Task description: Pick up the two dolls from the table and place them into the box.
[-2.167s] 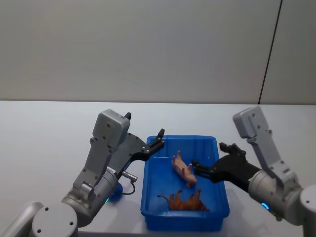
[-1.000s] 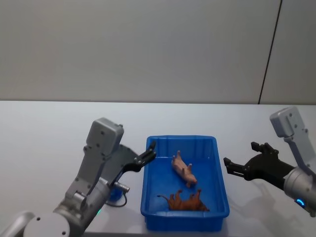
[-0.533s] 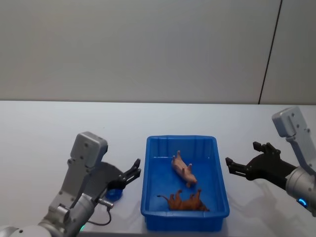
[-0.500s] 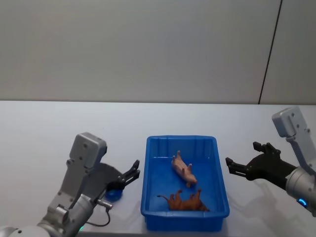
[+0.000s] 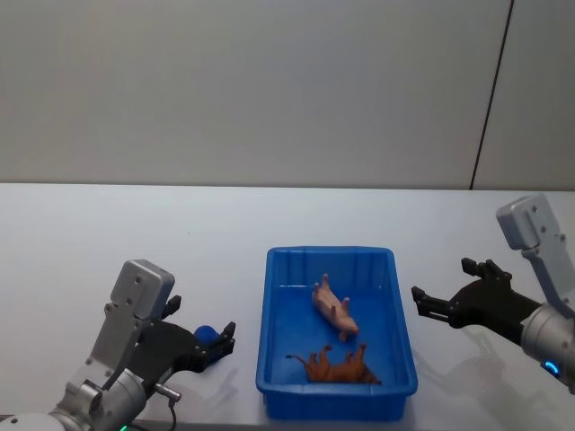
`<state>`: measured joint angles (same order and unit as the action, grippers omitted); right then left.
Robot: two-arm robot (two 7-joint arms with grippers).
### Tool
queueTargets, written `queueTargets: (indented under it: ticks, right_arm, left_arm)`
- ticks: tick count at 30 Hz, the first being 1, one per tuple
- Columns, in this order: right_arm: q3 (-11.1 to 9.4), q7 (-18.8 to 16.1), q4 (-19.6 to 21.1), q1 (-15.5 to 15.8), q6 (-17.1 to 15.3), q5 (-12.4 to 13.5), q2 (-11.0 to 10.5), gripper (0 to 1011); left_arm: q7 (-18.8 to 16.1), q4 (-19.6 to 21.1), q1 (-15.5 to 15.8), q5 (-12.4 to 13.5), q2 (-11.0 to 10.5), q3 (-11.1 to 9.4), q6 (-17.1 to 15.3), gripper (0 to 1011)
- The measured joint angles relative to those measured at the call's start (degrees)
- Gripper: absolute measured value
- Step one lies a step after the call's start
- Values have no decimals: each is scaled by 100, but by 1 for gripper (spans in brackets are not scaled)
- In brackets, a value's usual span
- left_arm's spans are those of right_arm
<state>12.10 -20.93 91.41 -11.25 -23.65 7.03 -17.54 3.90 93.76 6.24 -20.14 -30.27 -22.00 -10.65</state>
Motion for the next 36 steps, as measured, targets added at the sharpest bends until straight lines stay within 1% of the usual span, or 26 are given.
queueTargets:
  ticks: [5,8,16,30,35,36]
  right_arm:
    - [-1,0,-2,0,0,0,-3,1001]
    - [-1,0,-2,0,0,0,-4,1001]
    - [-1,0,-2,0,0,0,-5,1001]
    - [-1,0,-2,0,-1,0,-5,1001]
    - [-1,0,-2,0,-1,0,-5,1001]
    - [-1,0,-2,0,-1,0,-5,1001]
  left_arm:
    - [316,-297,108,-12,18,29,-14,1002]
    - [437,-433,161,-10,41,35,-15,1002]
    - [863,-905,374,81,143,49,-2,1002]
    - [1278,-1454,686,276,275,75,14,1002]
    - [1414,-1611,781,329,314,85,-10,932]
    - [1476,-1671,826,346,329,88,-17,885]
